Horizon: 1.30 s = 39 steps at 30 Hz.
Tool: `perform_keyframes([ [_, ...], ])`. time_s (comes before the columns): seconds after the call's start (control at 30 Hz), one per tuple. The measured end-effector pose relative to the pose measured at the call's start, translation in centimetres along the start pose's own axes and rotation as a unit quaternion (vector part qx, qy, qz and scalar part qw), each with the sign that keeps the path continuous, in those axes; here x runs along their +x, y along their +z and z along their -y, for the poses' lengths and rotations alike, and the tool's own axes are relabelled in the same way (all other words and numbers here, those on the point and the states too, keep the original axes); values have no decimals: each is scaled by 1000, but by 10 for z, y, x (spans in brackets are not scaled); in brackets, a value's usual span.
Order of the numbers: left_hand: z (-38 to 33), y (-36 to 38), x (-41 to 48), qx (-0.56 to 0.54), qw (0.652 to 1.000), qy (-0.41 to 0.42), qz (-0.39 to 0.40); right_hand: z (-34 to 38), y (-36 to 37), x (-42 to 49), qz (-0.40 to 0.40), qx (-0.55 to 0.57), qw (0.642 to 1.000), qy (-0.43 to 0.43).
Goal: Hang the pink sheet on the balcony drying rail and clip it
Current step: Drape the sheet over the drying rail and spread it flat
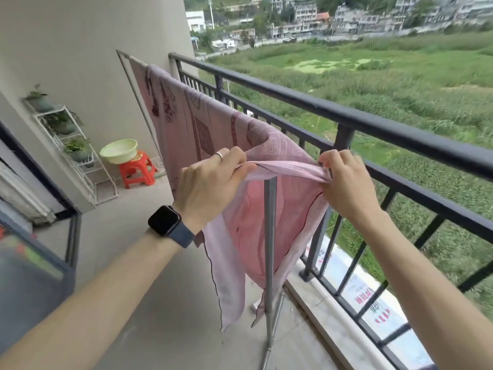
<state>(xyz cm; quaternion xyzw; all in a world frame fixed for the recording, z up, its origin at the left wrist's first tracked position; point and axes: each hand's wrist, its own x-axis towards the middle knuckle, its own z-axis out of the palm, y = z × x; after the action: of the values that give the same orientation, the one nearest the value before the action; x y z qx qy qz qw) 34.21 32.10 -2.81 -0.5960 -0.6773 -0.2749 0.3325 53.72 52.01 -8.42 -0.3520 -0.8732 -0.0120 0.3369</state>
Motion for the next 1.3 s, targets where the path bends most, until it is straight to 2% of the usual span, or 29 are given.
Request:
perform_keyframes([
  [0.07, -11, 12, -30, -37, 996, -70, 48, -4, 18, -24, 108, -12, 994, 13],
  [0.13, -22, 24, -58, -80, 984, -124, 104, -14, 31, -46, 164, -1, 985, 58],
  [0.2, -33, 27, -67, -148, 970, -154, 115, -23, 32, -53, 119, 27, 986, 113],
  [0.3, -52, 21, -53, -144, 983, -95, 58, -30, 8, -34, -36, 81, 976, 201],
  [0.37, -62, 16, -40, -138, 988, -69, 28, -33, -11, -20, -84, 101, 971, 198],
  [0.47, -71, 15, -32, -144, 987, -47, 42, -24, -23, -29, -12, 99, 992, 79],
  [0.53, -72, 19, -35, -149, 987, -4, 59, -10, -13, -49, 27, 83, 996, 31],
  [0.63, -67, 19, -32, -171, 982, 25, 80, 7, -1, -68, -33, 120, 992, 7],
  [0.73, -51, 12, -9, -191, 981, -7, -7, 19, -10, -69, -105, 184, 977, 38],
  [0.8, -36, 11, 15, -164, 985, -12, -54, 26, -23, -62, -117, 221, 966, 66],
  [0.83, -28, 12, 27, -138, 989, -5, -47, 31, -31, -57, -116, 245, 960, 70],
  [0.93, -10, 22, 56, -38, 996, 55, 58, 50, -51, -42, -111, 313, 942, 54],
  [1.03, -7, 35, 64, -75, 991, 67, 90, 63, -52, -39, -53, 318, 947, 13],
  [1.13, -14, 46, 61, -79, 994, 49, 56, 58, -41, -41, 141, 260, 955, -4],
  [1.2, -18, 49, 54, -87, 995, 27, 48, 51, -33, -42, 255, 178, 950, -34],
  [1.23, -19, 51, 48, -93, 994, 21, 44, 49, -30, -43, 277, 140, 949, -46],
  [1.3, -20, 50, 29, -109, 993, 18, 40, 49, -25, -47, 270, 102, 957, -32],
])
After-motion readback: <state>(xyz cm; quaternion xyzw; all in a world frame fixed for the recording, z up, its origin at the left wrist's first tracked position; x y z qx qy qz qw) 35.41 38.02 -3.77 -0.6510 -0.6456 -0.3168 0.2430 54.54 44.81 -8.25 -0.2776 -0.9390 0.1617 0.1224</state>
